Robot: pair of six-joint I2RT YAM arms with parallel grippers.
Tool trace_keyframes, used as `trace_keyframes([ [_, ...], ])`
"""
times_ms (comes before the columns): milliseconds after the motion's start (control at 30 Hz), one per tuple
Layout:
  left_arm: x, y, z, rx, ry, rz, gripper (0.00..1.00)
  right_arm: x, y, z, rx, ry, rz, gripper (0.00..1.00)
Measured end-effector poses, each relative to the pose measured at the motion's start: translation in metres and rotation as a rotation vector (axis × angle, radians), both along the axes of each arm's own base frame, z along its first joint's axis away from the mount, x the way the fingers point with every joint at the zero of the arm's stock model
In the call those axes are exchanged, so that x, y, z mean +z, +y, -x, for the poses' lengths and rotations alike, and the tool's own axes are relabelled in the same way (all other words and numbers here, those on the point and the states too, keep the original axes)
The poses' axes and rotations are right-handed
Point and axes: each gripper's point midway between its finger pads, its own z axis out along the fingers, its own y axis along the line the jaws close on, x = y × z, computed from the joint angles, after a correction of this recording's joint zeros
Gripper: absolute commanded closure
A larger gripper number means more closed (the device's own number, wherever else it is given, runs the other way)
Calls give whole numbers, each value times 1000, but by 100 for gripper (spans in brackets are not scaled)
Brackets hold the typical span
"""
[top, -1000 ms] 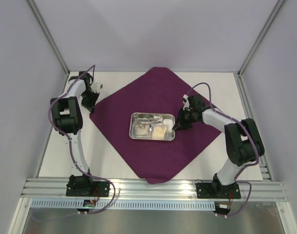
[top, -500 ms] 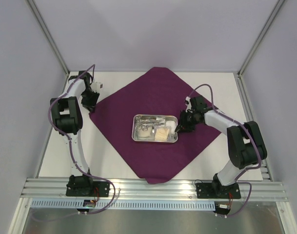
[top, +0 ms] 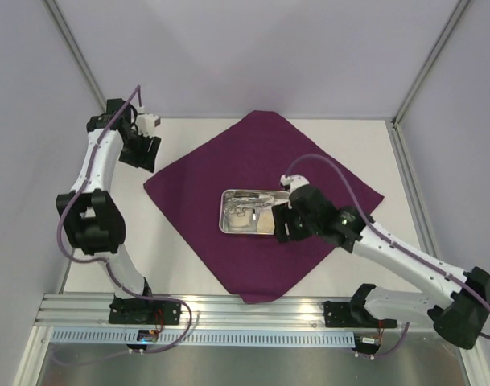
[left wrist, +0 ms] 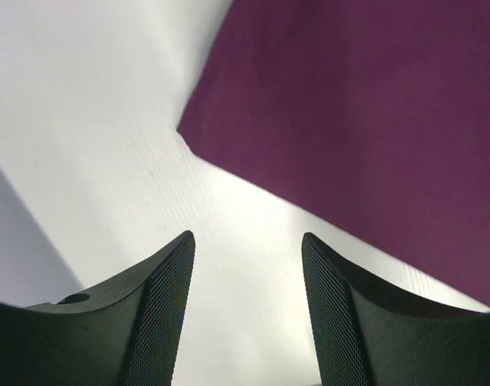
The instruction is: Prepare the surgical pack
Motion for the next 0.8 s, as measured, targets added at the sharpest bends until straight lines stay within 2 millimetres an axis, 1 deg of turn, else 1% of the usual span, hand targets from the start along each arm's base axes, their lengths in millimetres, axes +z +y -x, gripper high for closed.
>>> trace_keyframes([
  [33,12,-2,11,-9,-15,3,35,-1,8,16,56,-2,-3,30],
  [100,36,-6,36,-27,-54,4,35,-12,16,51,163,-10,15,29],
  [133,40,-7,49,-34,-62,0,35,-21,18,68,215,-4,32,29],
  [167,39,-8,67,-38,-47,-2,34,-27,20,81,253,-1,47,29],
  [200,34,-9,84,-43,-25,-4,34,-36,23,99,311,5,68,27],
  [267,21,-10,115,-53,47,-5,34,-43,33,127,405,-14,99,27],
  [333,6,-9,139,-55,129,-13,34,-46,47,154,502,-44,108,25],
  [400,-5,-6,154,-49,191,-31,34,-51,59,173,573,-66,117,25],
  [433,-9,-5,160,-46,215,-40,34,-56,63,178,590,-68,129,25],
  [500,-14,-2,168,-39,239,-55,34,-66,69,180,601,-68,165,25],
  [567,-14,-2,176,-37,244,-58,33,-78,74,179,610,-69,205,22],
  [633,-10,-3,181,-36,232,-59,33,-89,78,177,621,-80,238,21],
  [733,-4,-3,187,-36,204,-62,33,-100,85,173,632,-99,265,23],
  [800,-3,-4,190,-35,194,-63,33,-109,90,171,641,-106,280,28],
])
